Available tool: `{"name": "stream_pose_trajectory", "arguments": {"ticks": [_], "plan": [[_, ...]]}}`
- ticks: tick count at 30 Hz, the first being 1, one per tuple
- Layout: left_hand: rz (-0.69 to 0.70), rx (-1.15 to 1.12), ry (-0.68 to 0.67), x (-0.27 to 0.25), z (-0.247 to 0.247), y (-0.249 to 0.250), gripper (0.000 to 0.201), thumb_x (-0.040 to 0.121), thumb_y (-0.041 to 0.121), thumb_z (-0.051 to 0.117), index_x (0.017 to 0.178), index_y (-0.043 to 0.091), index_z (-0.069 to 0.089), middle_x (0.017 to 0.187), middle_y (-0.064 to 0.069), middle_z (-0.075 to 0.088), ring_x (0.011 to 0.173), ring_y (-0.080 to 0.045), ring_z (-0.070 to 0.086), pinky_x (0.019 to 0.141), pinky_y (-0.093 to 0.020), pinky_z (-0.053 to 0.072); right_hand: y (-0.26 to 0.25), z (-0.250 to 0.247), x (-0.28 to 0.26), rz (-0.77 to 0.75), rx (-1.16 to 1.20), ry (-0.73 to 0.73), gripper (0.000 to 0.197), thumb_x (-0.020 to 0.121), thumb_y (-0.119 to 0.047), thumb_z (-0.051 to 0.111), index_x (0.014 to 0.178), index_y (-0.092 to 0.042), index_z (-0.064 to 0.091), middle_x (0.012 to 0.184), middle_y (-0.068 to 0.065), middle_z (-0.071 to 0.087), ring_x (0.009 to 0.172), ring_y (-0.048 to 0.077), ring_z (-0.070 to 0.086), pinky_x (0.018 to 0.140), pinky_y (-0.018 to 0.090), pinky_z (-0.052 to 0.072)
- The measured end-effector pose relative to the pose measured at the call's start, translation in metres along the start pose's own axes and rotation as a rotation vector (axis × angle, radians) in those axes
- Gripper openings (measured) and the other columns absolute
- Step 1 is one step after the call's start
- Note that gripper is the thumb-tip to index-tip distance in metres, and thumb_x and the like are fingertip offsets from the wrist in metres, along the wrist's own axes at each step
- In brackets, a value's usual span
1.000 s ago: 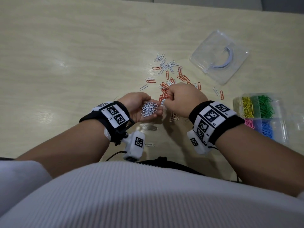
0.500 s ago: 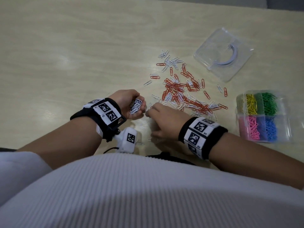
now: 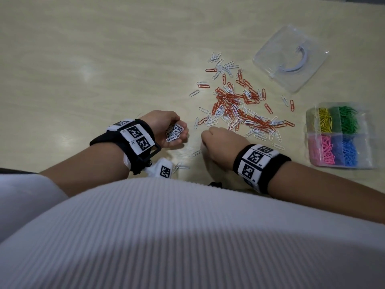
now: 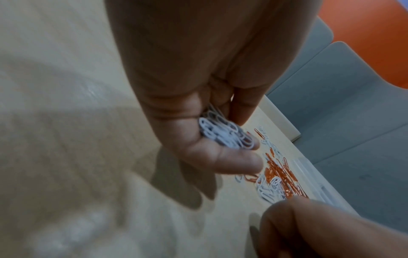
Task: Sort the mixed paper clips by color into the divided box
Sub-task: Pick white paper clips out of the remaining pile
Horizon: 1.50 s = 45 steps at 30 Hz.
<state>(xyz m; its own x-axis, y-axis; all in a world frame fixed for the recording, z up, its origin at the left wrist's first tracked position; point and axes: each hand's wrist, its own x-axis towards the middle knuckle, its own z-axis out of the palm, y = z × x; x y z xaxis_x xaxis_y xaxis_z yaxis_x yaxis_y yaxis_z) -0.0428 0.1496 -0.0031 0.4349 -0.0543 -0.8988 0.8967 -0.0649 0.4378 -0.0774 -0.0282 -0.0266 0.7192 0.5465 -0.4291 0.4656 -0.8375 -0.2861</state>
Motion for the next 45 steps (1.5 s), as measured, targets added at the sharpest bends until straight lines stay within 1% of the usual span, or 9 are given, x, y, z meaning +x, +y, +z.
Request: {"name": "stream_pose_trajectory", "arguments": {"ticks": [4, 10, 14, 20, 25, 31, 35, 40, 45], "plan": [[-0.021, 0.019, -0.025, -0.005, 0.000, -0.008, 0.036, 0.101, 0.021, 0.031, 0.081, 0.006, 0.058, 0.066, -0.010, 0.060, 0.062, -0.020, 0.061, 0.076, -0.035, 0.053, -0.001, 0.000, 0.003, 0.048, -0.015, -0.007, 0.017, 0.093, -0.011, 0.040, 0.106, -0.009, 0.050, 0.107, 0.013, 0.051, 0.100, 0.032, 0.052, 0.074, 0.037, 0.041], [-0.030, 0.051, -0.082, -0.014, 0.003, -0.015, 0.021, 0.095, 0.008, 0.038, 0.091, -0.003, 0.056, 0.084, -0.020, 0.060, 0.072, -0.028, 0.064, 0.068, -0.041, 0.056, -0.030, -0.010, 0.002, -0.252, 0.249, 0.377, 0.011, 0.079, -0.012, 0.055, 0.084, -0.007, 0.063, 0.078, 0.013, 0.059, 0.067, 0.030, 0.058, 0.057, 0.031, 0.043], [-0.071, 0.028, -0.113, -0.017, -0.002, -0.017, 0.018, 0.094, 0.004, 0.038, 0.100, -0.004, 0.053, 0.082, -0.019, 0.059, 0.067, -0.028, 0.064, 0.056, -0.034, 0.057, -0.042, -0.013, 0.005, -0.352, 0.269, 0.475, 0.014, 0.076, -0.007, 0.056, 0.084, -0.005, 0.067, 0.076, 0.012, 0.060, 0.066, 0.030, 0.058, 0.057, 0.032, 0.043], [-0.106, -0.074, -0.035, -0.015, -0.016, -0.016, 0.033, 0.100, 0.020, 0.032, 0.075, 0.011, 0.050, 0.050, -0.002, 0.055, 0.040, -0.011, 0.055, 0.041, -0.017, 0.047, -0.031, 0.023, 0.001, -0.731, -0.088, 0.096, 0.025, 0.074, -0.013, 0.071, 0.098, -0.012, 0.071, 0.100, 0.009, 0.069, 0.086, 0.028, 0.065, 0.062, 0.034, 0.053], [-0.080, -0.065, -0.017, -0.014, -0.018, -0.011, 0.033, 0.099, 0.020, 0.033, 0.072, 0.013, 0.050, 0.052, -0.002, 0.056, 0.041, -0.009, 0.056, 0.041, -0.017, 0.048, 0.001, 0.024, 0.001, -0.588, -0.099, 0.092, 0.031, 0.089, -0.019, 0.042, 0.102, -0.010, 0.069, 0.109, 0.008, 0.066, 0.094, 0.030, 0.062, 0.071, 0.039, 0.055], [-0.075, -0.027, -0.070, -0.011, -0.005, -0.006, 0.034, 0.099, 0.019, 0.032, 0.072, 0.010, 0.051, 0.053, -0.005, 0.056, 0.042, -0.012, 0.056, 0.042, -0.019, 0.049, 0.024, 0.006, -0.005, -0.327, -0.082, 0.205, 0.012, 0.090, -0.016, 0.061, 0.101, -0.013, 0.064, 0.106, 0.004, 0.060, 0.097, 0.026, 0.053, 0.076, 0.037, 0.051], [-0.077, -0.006, -0.078, -0.009, -0.001, -0.002, 0.032, 0.098, 0.019, 0.034, 0.073, 0.010, 0.052, 0.054, -0.006, 0.057, 0.042, -0.014, 0.057, 0.043, -0.019, 0.049, 0.026, 0.009, -0.007, -0.065, 0.019, 0.213, 0.028, 0.088, -0.026, 0.062, 0.112, -0.013, 0.059, 0.114, 0.004, 0.053, 0.107, 0.024, 0.047, 0.090, 0.035, 0.045], [-0.083, 0.040, -0.105, -0.003, 0.004, -0.003, 0.030, 0.097, 0.019, 0.032, 0.076, 0.010, 0.052, 0.061, -0.008, 0.056, 0.045, -0.016, 0.056, 0.048, -0.022, 0.051, 0.021, 0.010, -0.005, -0.053, 0.003, 0.172, 0.016, 0.095, -0.012, 0.050, 0.105, -0.011, 0.061, 0.101, 0.006, 0.056, 0.094, 0.024, 0.051, 0.075, 0.029, 0.038], [-0.077, 0.065, -0.124, 0.002, 0.008, -0.004, 0.033, 0.098, 0.019, 0.030, 0.079, 0.008, 0.054, 0.065, -0.011, 0.057, 0.053, -0.018, 0.058, 0.050, -0.023, 0.052, 0.015, -0.002, 0.002, 0.050, 0.012, 0.022, 0.017, 0.092, -0.016, 0.044, 0.103, -0.012, 0.056, 0.101, 0.006, 0.054, 0.094, 0.024, 0.052, 0.080, 0.037, 0.048]]}}
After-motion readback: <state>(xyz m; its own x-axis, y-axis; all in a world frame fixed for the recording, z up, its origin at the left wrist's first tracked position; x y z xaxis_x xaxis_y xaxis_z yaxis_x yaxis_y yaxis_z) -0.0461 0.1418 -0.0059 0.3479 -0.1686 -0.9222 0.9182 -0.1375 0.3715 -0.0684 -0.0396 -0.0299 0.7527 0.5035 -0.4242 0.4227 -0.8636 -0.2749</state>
